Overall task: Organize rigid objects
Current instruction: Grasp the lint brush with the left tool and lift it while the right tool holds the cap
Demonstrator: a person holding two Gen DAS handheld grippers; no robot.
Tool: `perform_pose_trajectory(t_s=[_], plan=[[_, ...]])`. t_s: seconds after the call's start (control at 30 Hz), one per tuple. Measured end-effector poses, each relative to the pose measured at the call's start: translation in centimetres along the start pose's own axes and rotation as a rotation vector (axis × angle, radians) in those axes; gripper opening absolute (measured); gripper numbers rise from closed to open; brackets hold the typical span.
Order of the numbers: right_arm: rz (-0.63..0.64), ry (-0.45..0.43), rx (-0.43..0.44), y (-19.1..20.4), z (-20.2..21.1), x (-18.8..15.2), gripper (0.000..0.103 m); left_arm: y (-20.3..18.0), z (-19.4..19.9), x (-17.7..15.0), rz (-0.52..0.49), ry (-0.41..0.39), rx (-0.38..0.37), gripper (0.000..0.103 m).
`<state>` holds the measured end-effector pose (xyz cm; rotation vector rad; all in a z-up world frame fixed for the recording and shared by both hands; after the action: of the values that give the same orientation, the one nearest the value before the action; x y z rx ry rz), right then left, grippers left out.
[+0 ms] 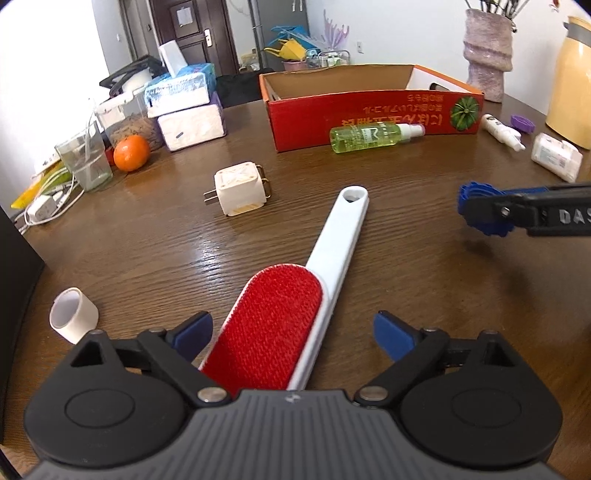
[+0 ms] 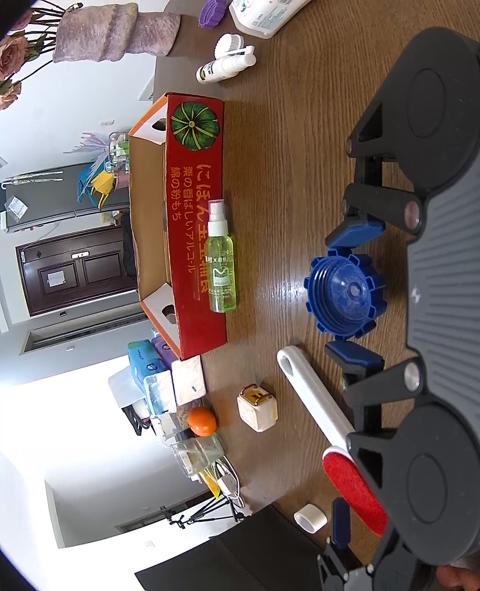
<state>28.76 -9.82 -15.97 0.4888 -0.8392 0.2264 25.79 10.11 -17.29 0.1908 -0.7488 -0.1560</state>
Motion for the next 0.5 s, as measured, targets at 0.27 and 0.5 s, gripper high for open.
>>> perform_pose_trajectory(t_s=[0.27, 0.5], plan=[[-0.004, 0.000, 0.004, -0.09, 0.00, -0.03, 0.054, 0.61, -0.81, -0.28, 0.053, 0.017, -0.033, 0.076], [-0.006, -0.001, 0.007, -0.04, 0.02, -0.09, 0.054, 0.60, -0.55, -0.35, 0.089, -0.003, -0.061, 0.057]])
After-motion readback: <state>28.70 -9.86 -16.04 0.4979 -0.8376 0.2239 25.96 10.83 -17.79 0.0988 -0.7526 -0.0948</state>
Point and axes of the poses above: each gripper's, at about its wrist camera, not at the fingertips, and z roughly against the way its jaws point, y to its left, x to its top, the point moved 6 cm from there along -z, roughly the way its jaws point, and after that the axes turned 7 degrees about x, right-handed, at the moved point
